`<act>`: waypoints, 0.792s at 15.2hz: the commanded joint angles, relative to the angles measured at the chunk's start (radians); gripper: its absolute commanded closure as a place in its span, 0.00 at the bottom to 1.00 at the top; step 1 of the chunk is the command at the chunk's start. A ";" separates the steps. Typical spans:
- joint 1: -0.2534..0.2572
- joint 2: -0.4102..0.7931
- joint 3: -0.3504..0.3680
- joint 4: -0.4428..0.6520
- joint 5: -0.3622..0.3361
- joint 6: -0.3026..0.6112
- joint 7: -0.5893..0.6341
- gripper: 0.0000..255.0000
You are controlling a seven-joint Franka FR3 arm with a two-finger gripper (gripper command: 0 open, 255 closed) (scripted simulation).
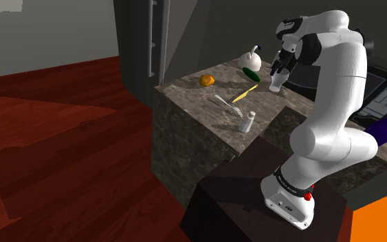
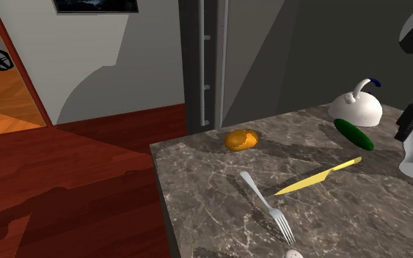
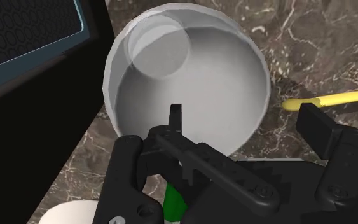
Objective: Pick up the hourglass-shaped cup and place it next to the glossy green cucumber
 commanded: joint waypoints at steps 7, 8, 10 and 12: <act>-0.014 -0.011 -0.005 0.109 -0.009 -0.115 0.015 0.00; -0.014 -0.011 -0.005 0.109 -0.009 -0.116 0.015 0.00; -0.014 -0.011 -0.005 0.109 -0.009 -0.116 0.015 0.00; -0.014 -0.011 -0.005 0.109 -0.009 -0.116 0.015 0.00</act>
